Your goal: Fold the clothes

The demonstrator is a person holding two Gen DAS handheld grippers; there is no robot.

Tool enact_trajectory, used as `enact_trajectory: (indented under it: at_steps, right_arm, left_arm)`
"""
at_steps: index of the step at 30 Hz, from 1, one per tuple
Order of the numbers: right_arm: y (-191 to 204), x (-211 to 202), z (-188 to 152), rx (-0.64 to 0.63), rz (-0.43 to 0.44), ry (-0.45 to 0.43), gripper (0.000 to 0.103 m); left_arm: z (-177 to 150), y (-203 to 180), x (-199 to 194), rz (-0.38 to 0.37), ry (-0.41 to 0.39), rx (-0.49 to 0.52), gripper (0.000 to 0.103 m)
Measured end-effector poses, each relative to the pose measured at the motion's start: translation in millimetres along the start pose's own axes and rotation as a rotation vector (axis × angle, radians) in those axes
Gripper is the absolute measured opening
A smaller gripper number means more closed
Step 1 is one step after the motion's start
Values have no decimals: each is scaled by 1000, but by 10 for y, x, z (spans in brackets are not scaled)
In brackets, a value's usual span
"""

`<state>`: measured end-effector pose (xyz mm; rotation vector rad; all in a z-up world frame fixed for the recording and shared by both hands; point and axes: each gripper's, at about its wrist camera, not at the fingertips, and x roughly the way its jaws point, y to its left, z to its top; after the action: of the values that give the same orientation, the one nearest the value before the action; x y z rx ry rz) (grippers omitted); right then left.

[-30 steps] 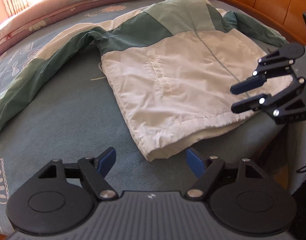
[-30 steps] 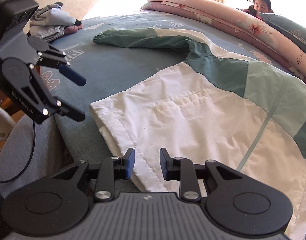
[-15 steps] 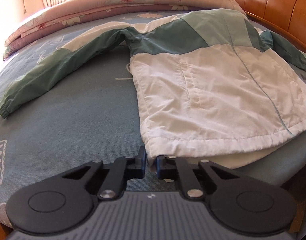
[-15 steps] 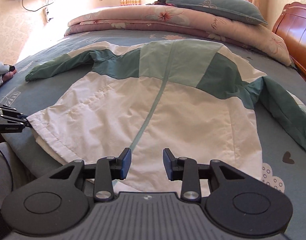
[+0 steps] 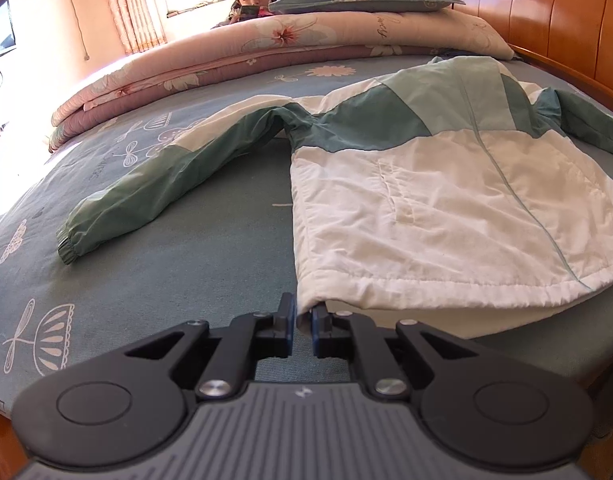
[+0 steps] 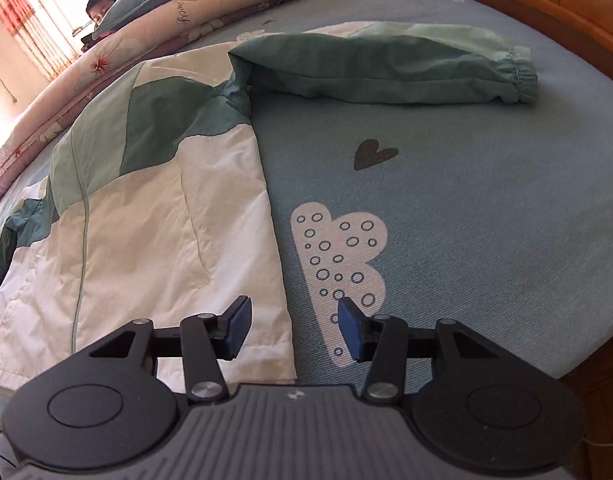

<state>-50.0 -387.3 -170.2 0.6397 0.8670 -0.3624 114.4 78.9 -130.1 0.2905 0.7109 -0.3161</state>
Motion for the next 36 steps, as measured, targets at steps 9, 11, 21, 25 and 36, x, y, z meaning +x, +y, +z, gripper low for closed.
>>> enact_trajectory:
  at_steps: [9,11,21,25,36]
  right_arm:
    - [128,253,-161,-56,75,29,34]
    - [122,189,-142,-61,101,13,25]
    - [344,175,-96,-221,-84,92,35]
    - [449,-34,-72,-211,-70,0,38]
    - [1390,221,-4,-372,112,16,45]
  left_arm:
    - [-44,29,100,-5,38,-27,8]
    - [-32,24,87,5,34,-30,8]
    - [-128,34,301,2,195,-32,18]
    - [-55,69,92,27,181,24,35]
    - [437,-395,48,-192,49,63,45]
